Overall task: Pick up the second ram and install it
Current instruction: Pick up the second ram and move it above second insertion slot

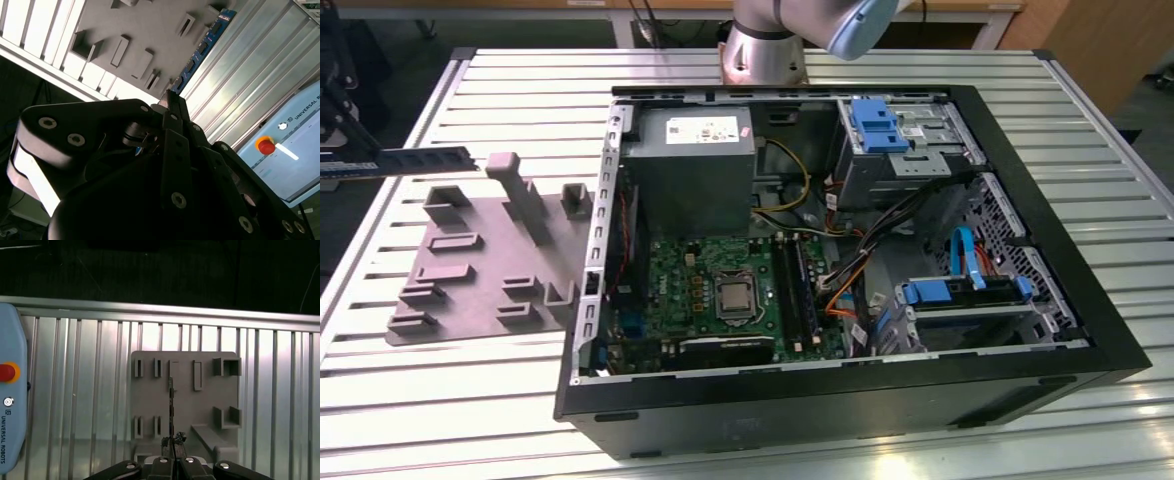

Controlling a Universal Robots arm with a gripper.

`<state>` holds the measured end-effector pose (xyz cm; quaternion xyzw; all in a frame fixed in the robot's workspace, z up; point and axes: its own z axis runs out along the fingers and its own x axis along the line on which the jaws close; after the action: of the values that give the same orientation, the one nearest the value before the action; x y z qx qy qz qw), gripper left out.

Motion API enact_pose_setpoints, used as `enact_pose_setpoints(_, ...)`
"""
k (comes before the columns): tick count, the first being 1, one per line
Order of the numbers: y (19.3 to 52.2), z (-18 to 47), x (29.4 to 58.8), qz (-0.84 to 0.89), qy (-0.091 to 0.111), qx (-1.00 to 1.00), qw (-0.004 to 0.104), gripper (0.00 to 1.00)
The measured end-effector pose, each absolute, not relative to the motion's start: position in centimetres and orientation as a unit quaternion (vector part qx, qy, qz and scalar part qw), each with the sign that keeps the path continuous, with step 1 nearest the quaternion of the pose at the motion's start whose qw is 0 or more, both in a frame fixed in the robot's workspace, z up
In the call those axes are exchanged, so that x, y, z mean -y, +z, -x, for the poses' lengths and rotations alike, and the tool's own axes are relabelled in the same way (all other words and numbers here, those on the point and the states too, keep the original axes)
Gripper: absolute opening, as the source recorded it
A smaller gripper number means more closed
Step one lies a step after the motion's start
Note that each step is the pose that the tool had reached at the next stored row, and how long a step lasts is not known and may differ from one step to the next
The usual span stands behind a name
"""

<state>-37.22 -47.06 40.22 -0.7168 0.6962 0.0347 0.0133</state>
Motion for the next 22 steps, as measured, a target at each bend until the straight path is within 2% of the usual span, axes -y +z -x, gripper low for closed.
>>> enact_pose_setpoints(22, 40.2, 35.1, 47.1, 0.717, 0.035, -0.696, 0.013, 0.11)
